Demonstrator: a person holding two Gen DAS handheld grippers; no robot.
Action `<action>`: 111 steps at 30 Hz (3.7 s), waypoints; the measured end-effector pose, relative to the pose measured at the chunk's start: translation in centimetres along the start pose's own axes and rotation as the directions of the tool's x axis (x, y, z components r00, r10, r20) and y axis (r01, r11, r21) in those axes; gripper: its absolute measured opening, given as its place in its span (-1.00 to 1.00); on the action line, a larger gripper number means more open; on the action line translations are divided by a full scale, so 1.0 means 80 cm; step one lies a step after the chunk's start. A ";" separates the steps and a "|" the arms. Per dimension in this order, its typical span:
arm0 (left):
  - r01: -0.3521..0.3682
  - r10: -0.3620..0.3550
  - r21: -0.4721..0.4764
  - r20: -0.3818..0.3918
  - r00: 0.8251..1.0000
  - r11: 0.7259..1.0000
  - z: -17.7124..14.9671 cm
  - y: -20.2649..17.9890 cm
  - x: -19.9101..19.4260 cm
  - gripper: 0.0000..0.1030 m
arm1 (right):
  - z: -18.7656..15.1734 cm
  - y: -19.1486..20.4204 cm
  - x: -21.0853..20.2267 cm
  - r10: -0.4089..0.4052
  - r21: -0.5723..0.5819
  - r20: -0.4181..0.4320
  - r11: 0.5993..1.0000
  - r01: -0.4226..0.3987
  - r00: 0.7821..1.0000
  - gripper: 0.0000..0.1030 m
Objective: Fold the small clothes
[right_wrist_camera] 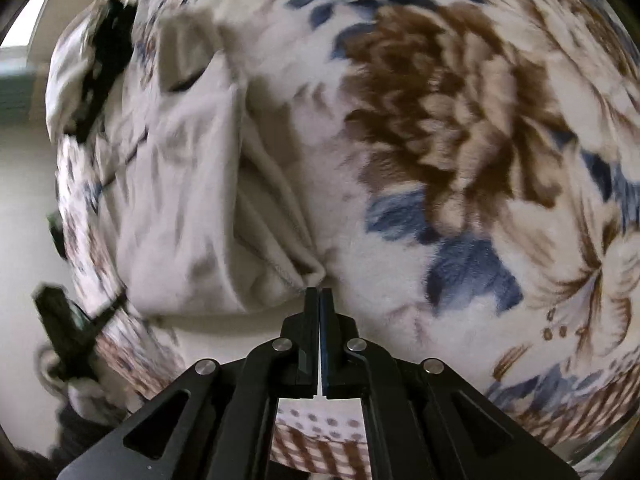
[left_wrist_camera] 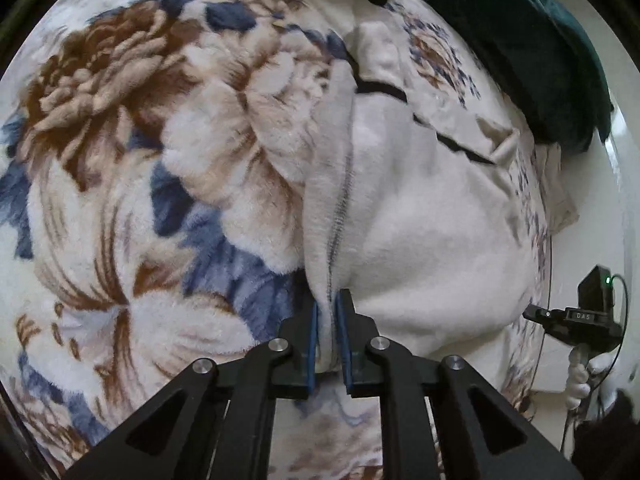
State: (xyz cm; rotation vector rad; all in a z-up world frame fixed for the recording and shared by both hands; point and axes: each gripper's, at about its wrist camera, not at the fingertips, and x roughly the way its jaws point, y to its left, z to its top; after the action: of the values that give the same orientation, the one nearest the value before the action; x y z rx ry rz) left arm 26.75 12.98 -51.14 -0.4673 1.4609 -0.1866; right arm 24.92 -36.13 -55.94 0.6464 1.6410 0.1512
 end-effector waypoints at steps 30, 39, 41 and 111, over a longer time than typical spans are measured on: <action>0.057 -0.054 -0.074 0.033 0.998 0.996 0.004 -0.006 0.012 -0.18 | 0.011 0.034 0.006 0.052 -0.149 -0.028 0.987 -0.056 0.998 -0.57; 0.046 -0.045 -0.060 0.025 0.999 0.997 0.002 -0.007 0.016 -0.18 | -0.005 0.011 0.006 -0.094 -0.047 0.050 0.994 0.096 0.994 -1.00; 0.047 -0.045 -0.061 0.027 0.999 0.997 0.002 -0.006 0.014 -0.18 | -0.007 -0.010 0.000 -0.060 -0.009 0.043 0.998 0.060 0.997 -0.99; 0.050 -0.071 0.126 0.167 0.983 0.991 -0.002 -0.020 -0.074 -0.83 | -0.044 0.106 -0.051 -0.016 -0.358 0.330 0.923 0.141 0.944 -0.87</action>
State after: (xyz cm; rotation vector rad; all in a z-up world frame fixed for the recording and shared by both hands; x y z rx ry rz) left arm 26.14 13.86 -45.11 -0.4182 1.2604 -0.2760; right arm 24.52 -30.12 -47.88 0.2877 1.2715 0.2798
